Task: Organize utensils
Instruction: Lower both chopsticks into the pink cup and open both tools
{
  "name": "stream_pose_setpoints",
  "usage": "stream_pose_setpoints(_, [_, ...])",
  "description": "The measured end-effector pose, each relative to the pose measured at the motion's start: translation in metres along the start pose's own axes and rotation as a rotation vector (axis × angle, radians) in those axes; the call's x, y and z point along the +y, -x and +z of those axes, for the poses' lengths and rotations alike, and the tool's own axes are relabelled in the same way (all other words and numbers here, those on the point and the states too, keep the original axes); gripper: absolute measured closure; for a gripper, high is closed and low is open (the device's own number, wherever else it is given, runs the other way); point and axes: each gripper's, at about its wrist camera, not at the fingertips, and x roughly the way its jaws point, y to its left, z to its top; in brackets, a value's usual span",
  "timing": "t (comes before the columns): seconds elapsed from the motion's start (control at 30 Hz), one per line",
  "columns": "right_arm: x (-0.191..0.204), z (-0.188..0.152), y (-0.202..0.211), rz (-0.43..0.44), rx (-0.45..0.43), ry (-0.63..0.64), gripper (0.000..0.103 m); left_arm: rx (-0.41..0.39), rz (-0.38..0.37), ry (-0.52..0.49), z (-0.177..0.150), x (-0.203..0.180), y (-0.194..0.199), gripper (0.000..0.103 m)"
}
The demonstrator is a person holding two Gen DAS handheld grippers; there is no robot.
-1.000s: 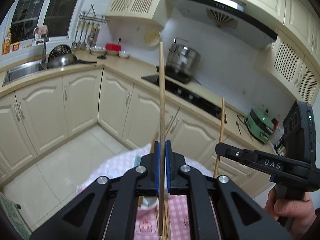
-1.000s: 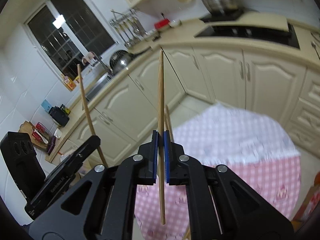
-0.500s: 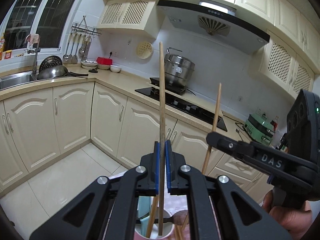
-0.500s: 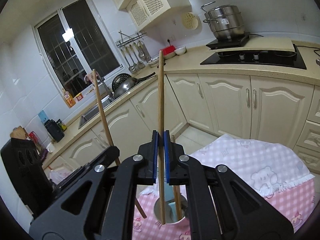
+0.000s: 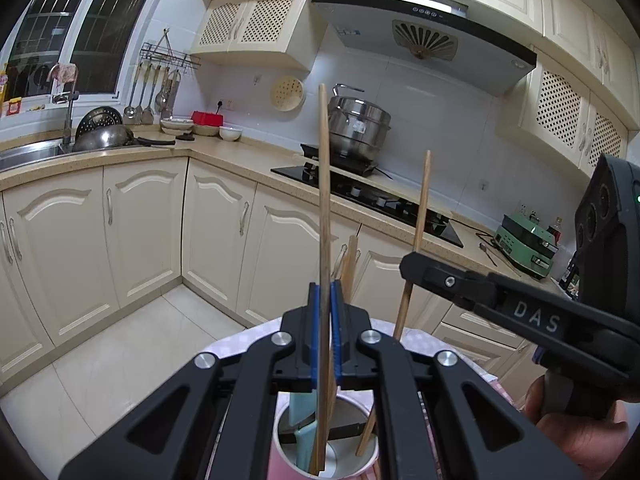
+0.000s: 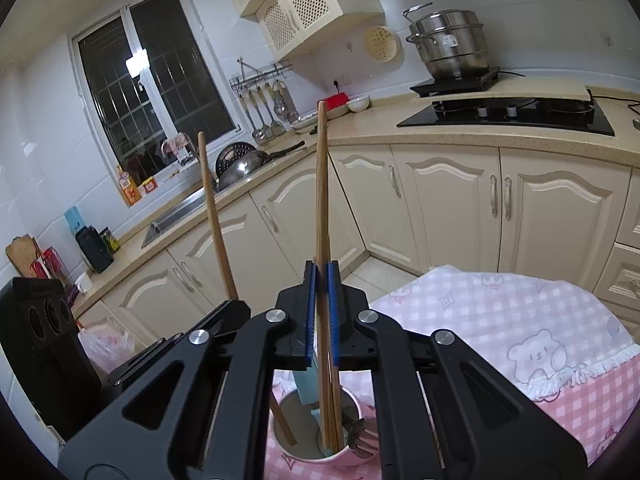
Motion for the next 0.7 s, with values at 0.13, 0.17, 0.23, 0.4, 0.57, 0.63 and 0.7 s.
stream_pose_setpoints(0.13, [-0.002,-0.002,0.0,-0.02,0.048,-0.009,0.095,0.027,-0.001,-0.009,-0.004,0.001,-0.001,0.09])
stream_pose_setpoints(0.17, [-0.004,-0.001,0.001,-0.028,0.056,-0.016,0.089,0.03,0.001,-0.01,-0.005,0.001,0.0,0.074])
stream_pose_setpoints(0.23, [-0.007,0.002,0.009,-0.036,0.059,-0.034,0.053,0.025,0.005,0.002,0.0,0.002,0.009,0.052])
stream_pose_setpoints(0.4, [-0.007,0.016,0.028,-0.05,0.061,-0.049,0.034,0.035,0.033,0.021,0.017,0.002,0.029,0.034])
stream_pose_setpoints(0.57, [-0.012,0.036,0.054,-0.087,0.085,-0.101,0.009,0.07,0.101,0.038,0.042,-0.004,0.051,0.013])
stream_pose_setpoints(0.63, [-0.015,0.044,0.065,-0.109,0.11,-0.125,0.006,0.095,0.124,0.026,0.052,-0.009,0.059,0.01])
stream_pose_setpoints(0.7, [-0.018,0.05,0.074,-0.128,0.143,-0.147,0.006,0.115,0.154,0.018,0.065,-0.016,0.069,0.008])
